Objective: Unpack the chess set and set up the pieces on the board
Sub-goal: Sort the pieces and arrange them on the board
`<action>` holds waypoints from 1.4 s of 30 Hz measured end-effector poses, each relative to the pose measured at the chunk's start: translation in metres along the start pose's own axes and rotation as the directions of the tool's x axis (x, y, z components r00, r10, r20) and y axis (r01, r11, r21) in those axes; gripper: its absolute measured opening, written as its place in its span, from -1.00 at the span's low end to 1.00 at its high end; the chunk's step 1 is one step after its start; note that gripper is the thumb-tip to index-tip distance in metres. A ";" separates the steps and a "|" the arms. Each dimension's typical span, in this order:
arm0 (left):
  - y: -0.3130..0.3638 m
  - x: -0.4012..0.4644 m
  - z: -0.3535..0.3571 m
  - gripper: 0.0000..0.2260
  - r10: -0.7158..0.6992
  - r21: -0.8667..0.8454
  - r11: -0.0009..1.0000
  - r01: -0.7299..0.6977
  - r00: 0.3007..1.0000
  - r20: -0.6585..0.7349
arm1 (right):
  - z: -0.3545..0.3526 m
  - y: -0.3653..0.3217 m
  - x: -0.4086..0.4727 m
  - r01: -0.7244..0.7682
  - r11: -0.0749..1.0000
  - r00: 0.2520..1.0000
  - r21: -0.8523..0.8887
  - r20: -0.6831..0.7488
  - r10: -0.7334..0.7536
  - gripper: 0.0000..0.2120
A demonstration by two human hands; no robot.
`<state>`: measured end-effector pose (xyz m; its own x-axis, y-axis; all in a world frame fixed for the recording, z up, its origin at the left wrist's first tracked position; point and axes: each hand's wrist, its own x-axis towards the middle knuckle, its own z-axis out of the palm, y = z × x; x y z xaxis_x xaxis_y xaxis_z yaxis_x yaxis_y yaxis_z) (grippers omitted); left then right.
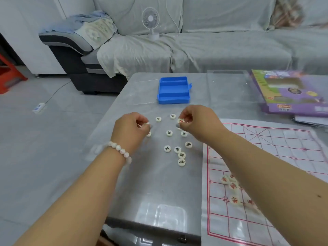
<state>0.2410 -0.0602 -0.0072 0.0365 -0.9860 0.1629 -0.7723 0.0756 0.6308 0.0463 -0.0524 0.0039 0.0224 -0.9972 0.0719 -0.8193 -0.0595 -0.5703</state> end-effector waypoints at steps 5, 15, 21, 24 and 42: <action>0.084 -0.061 0.041 -0.95 0.249 -0.114 0.968 -0.225 0.928 0.278 | -0.067 0.057 -0.081 -0.106 0.994 0.993 0.004 0.047 0.105 -0.84; 0.143 -0.158 0.089 -0.79 0.411 -0.025 0.861 -0.508 0.667 0.621 | -0.096 0.128 -0.199 -0.241 0.938 0.916 -0.249 0.262 0.305 -0.82; 0.144 -0.184 0.098 -0.76 0.344 0.088 0.846 -0.526 0.664 0.664 | -0.081 0.122 -0.215 -0.181 0.945 0.937 -0.274 0.243 0.250 -0.76; 0.139 -0.183 0.098 -0.78 0.308 0.134 0.848 -0.513 0.682 0.663 | -0.071 0.117 -0.214 -0.136 0.939 0.937 -0.316 0.266 0.225 -0.72; 0.101 -0.155 0.088 -0.77 0.384 0.082 0.884 -0.460 0.816 0.433 | -0.063 0.113 -0.185 -0.022 0.960 0.981 -0.279 0.179 0.075 -0.72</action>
<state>0.1018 0.0869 -0.0352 -0.5412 -0.8396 0.0462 -0.7520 0.5078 0.4204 -0.0867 0.1279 -0.0224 0.0633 -0.9909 -0.1186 -0.9468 -0.0220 -0.3211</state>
